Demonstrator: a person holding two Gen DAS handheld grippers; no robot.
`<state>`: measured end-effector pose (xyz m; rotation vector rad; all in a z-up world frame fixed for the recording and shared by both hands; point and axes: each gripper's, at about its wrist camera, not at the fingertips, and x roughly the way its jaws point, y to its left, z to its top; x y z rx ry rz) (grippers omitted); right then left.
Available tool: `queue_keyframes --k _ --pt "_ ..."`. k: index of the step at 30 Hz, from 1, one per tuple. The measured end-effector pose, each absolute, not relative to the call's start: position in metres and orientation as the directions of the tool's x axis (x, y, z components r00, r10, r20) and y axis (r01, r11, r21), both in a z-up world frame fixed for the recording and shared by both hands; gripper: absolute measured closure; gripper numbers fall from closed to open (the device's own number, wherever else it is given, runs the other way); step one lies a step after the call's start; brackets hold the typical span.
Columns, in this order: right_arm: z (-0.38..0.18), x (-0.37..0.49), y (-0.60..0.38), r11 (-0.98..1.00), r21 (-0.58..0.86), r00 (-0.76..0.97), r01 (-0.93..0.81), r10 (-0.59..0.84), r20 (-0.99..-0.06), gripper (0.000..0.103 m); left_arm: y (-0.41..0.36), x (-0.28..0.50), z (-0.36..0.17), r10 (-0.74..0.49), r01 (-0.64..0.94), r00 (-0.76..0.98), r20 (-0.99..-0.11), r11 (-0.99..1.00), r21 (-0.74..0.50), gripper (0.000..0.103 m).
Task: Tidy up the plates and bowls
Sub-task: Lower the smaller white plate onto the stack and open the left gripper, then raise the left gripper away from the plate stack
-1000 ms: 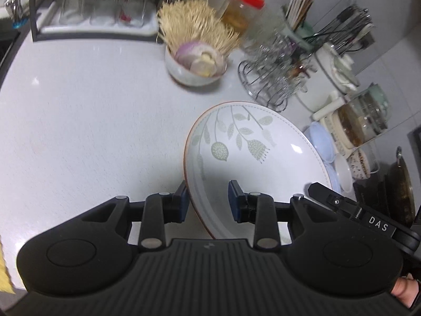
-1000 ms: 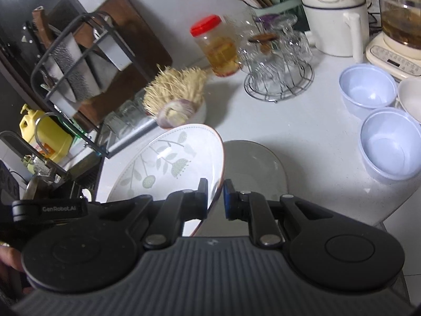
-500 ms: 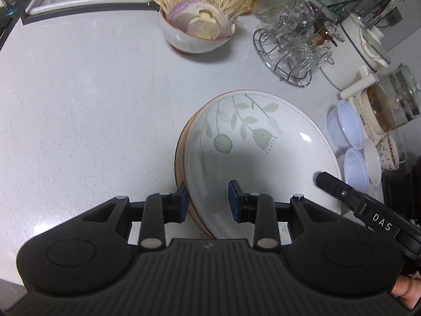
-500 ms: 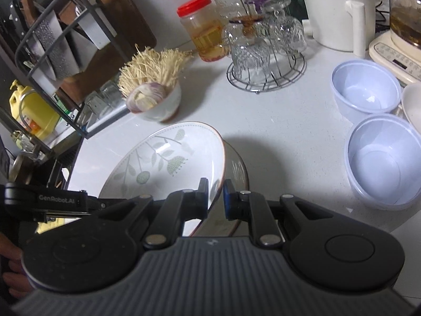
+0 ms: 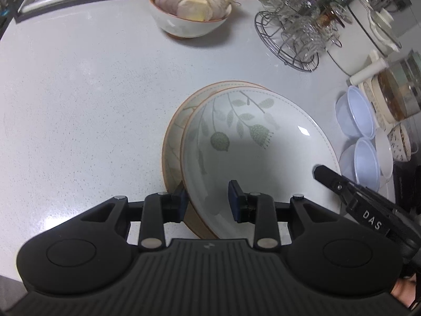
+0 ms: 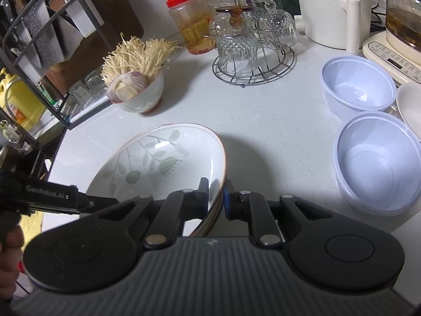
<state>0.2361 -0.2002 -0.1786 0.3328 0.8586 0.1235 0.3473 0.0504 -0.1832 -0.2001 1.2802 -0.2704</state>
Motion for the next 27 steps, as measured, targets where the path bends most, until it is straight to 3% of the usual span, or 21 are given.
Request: queue_keyframes --k 20,27 --pt "-0.189 0.242 -0.191 0.961 0.274 0.653 -0.023 0.222 -0.724 0.089 0.093 0.345 -0.178 -0.406 -0.152 0.27 -0.873 0.877 -0.455 0.067" --pt "-0.188 0.247 -0.19 0.967 0.251 0.653 -0.049 0.222 -0.724 0.088 0.107 0.331 -0.171 -0.404 -0.167 0.275 -0.873 0.874 -0.457 0.066"
